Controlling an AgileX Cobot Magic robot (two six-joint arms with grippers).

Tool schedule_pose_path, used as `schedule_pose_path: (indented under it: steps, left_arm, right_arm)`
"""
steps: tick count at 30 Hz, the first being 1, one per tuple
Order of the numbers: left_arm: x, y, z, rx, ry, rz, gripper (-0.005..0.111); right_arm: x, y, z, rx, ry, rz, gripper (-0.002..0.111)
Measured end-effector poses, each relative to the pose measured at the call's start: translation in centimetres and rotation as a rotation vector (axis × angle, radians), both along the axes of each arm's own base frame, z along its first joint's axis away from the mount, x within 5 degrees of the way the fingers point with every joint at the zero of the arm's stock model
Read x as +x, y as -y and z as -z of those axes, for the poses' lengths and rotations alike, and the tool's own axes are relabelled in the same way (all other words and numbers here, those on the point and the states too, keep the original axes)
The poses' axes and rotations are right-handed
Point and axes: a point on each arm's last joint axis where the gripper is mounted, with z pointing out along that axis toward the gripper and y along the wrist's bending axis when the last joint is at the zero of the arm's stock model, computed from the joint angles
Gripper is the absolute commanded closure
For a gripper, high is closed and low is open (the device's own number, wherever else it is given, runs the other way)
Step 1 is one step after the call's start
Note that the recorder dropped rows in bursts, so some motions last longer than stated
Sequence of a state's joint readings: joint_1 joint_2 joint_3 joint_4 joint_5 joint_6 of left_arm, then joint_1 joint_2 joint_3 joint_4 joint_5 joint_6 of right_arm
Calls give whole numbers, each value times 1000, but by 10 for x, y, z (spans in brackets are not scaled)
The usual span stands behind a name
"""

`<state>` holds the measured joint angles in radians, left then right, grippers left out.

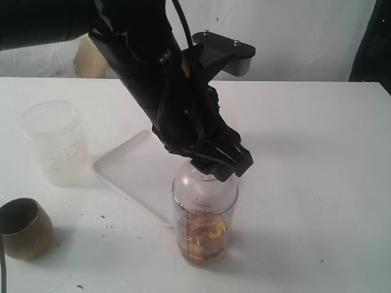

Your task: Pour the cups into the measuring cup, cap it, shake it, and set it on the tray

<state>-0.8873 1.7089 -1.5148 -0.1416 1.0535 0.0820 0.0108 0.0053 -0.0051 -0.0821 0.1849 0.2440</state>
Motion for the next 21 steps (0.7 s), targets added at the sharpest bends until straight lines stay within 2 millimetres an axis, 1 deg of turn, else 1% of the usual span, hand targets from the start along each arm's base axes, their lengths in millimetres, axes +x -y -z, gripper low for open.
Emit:
schedule_pose_path:
  steps: [8, 10, 15, 18, 19, 21]
  left_arm:
    - [3, 3, -7, 25, -24, -3, 36]
    - [3, 4, -13, 19, -22, -5, 36]
    - [5, 6, -34, -19, 8, -4, 36]
    - [5, 7, -47, -43, 27, -1, 39]
    - [5, 7, -51, -49, 29, -4, 42]
    - [5, 7, -59, -63, 40, -13, 54]
  right_arm:
    - [0, 0, 0, 0, 0, 0, 108]
    - [0, 0, 0, 0, 0, 0, 108]
    - [0, 0, 0, 0, 0, 0, 108]
    - [0, 0, 0, 0, 0, 0, 108]
    - [0, 0, 0, 0, 0, 0, 108]
    - [0, 0, 0, 0, 0, 0, 108]
